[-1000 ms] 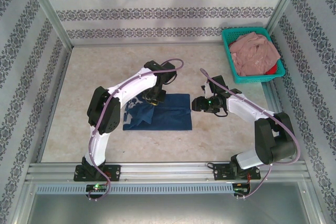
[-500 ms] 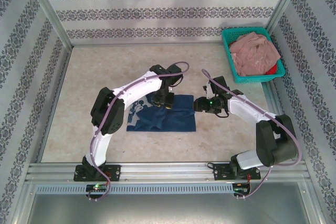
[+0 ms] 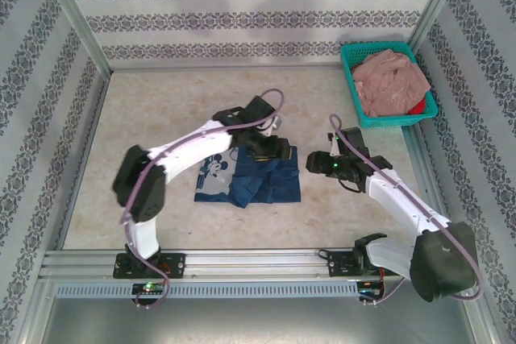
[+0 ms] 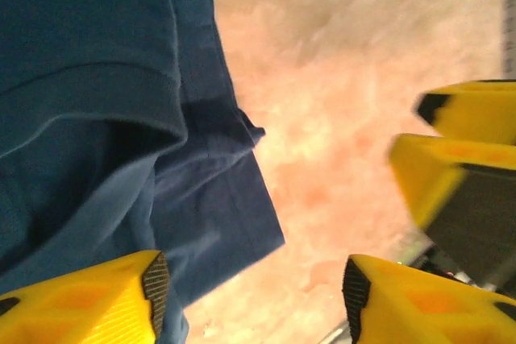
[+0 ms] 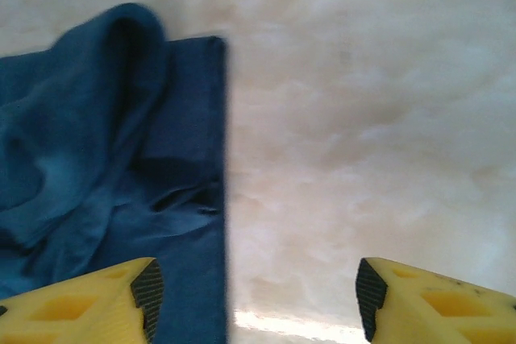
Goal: Fold the inside-out t-shirt
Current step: Fold the T-shirt at the center of the table, then smooth out the T-shirt at the center of the table.
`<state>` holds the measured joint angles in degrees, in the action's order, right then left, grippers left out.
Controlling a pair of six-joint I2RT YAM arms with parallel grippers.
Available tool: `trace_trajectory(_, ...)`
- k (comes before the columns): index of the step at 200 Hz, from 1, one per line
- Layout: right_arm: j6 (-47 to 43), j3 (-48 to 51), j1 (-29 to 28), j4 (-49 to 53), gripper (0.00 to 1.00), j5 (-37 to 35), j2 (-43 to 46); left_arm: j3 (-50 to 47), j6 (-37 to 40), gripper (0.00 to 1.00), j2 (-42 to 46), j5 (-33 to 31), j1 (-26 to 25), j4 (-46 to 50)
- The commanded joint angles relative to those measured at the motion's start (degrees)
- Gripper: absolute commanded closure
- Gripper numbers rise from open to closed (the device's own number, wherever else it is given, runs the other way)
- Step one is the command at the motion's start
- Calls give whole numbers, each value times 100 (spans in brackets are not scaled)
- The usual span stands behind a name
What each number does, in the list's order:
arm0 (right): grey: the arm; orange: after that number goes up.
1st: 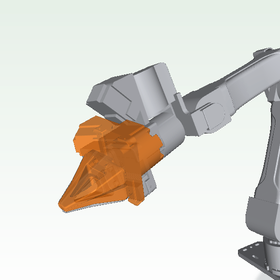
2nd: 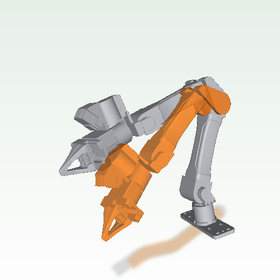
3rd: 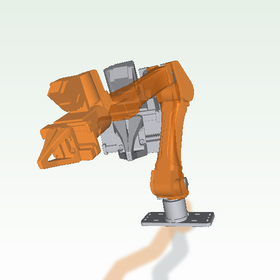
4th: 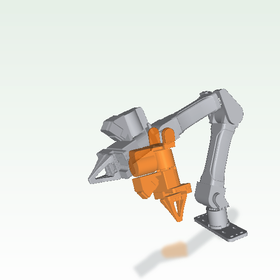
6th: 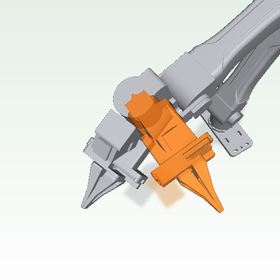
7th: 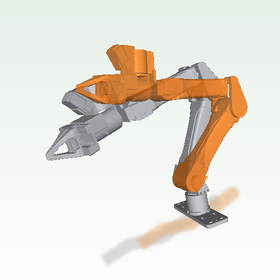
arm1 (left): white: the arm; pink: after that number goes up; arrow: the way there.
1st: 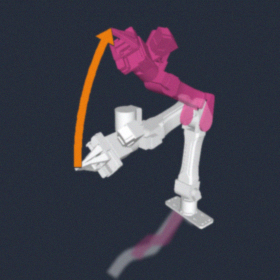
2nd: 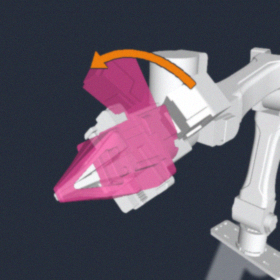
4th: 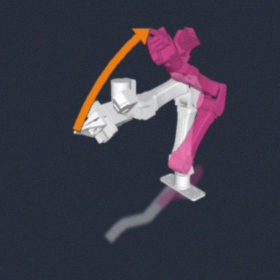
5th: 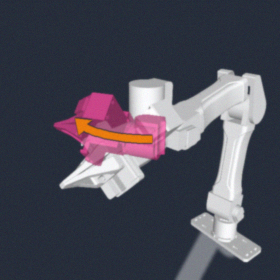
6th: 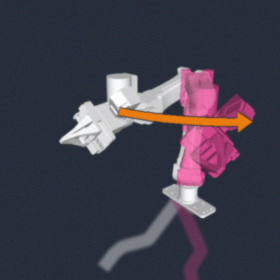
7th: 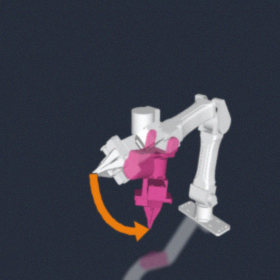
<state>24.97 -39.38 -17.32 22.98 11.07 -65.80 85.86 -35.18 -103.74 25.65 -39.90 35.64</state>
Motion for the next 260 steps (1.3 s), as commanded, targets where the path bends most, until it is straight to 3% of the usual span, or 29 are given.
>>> trace_trajectory(1,-179,-322,-621,-434,30,295,-440,-827,87,32,1015,-276,358,-10)
trace_trajectory(31,-17,-1086,-1174,-839,30,495,-1602,-1925,-6,24,1587,-659,694,476)
trace_trajectory(56,53,-1534,-1276,-873,31,228,-2271,-2330,-24,20,1415,-85,714,151)
trace_trajectory(75,129,-1758,-1201,-781,39,2,-2722,-2499,-200,21,1230,393,610,-438)
trace_trajectory(118,85,-2125,-949,-775,73,-39,-3179,-2305,-254,49,948,551,248,-942)
trace_trajectory(143,-55,-2260,-751,-705,85,25,-3261,-1969,-86,66,696,331,-8,-923)
trace_trajectory(161,-170,-2335,-597,-589,88,226,-3311,-1617,132,77,435,191,-223,-851)
trace_trajectory(201,-296,-2711,-229,-262,87,710,-3565,-937,575,86,-124,90,-777,-1093)
trace_trajectory(227,-298,-2998,40,-56,75,979,-3879,-720,767,83,-533,200,-1087,-1397)
trace_trajectory(235,-314,-3075,116,27,69,997,-3942,-651,826,78,-625,253,-1168,-1415)
trace_trajectory(260,-472,-3297,288,352,54,1092,-4007,-454,1079,48,-706,102,-1283,-1238)
